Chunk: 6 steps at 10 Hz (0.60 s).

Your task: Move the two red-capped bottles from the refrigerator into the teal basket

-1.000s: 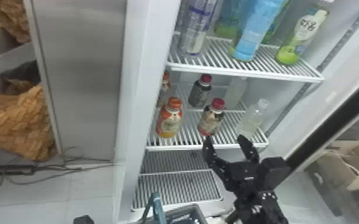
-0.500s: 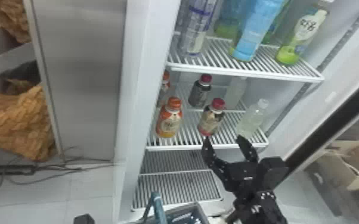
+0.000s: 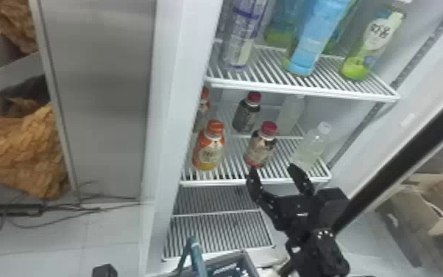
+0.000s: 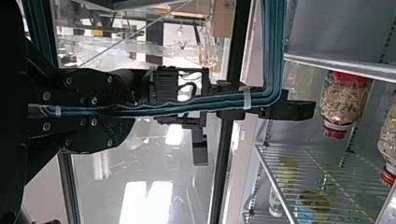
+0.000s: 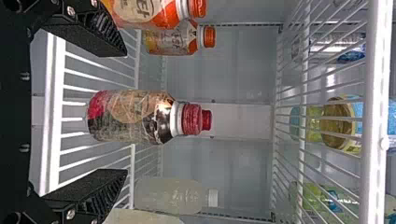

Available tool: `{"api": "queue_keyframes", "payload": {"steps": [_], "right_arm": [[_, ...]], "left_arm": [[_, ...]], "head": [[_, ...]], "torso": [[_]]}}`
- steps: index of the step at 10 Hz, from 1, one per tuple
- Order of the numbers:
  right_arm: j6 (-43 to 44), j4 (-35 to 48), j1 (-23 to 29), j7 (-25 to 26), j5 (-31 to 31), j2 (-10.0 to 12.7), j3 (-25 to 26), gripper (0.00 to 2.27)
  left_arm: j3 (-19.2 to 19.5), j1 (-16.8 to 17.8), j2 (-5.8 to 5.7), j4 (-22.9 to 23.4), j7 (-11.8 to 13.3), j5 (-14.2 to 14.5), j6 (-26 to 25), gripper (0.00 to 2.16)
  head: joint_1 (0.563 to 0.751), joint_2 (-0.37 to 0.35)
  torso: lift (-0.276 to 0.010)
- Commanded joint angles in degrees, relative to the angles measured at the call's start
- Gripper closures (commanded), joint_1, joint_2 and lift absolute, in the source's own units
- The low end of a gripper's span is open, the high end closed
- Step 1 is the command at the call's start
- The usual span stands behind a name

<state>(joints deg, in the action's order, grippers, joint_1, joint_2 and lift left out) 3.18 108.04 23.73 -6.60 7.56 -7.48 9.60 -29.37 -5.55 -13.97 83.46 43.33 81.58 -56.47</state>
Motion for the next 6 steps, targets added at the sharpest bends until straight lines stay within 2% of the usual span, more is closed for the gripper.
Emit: {"api": "queue_keyframes", "payload": {"steps": [1,6], "right_arm": [[-0.6,-1.9,-2.2,0.0,-0.8,-0.2,0.0,0.12],[-1.1,-8.7,-8.8,-0.6,-3.2,-0.7,-0.1,0.12]], "left_arm": [[0.0,0.1,0.00,0.0,0.0,0.0,-0.1,1.09],[-0.1,0.1,0.00,0.0,0.1,0.0,0.1,1.09]], "head": [[0.695,-0.350],[0.695,-0.350]], "torso": [[-0.228],[-0.228]]}}
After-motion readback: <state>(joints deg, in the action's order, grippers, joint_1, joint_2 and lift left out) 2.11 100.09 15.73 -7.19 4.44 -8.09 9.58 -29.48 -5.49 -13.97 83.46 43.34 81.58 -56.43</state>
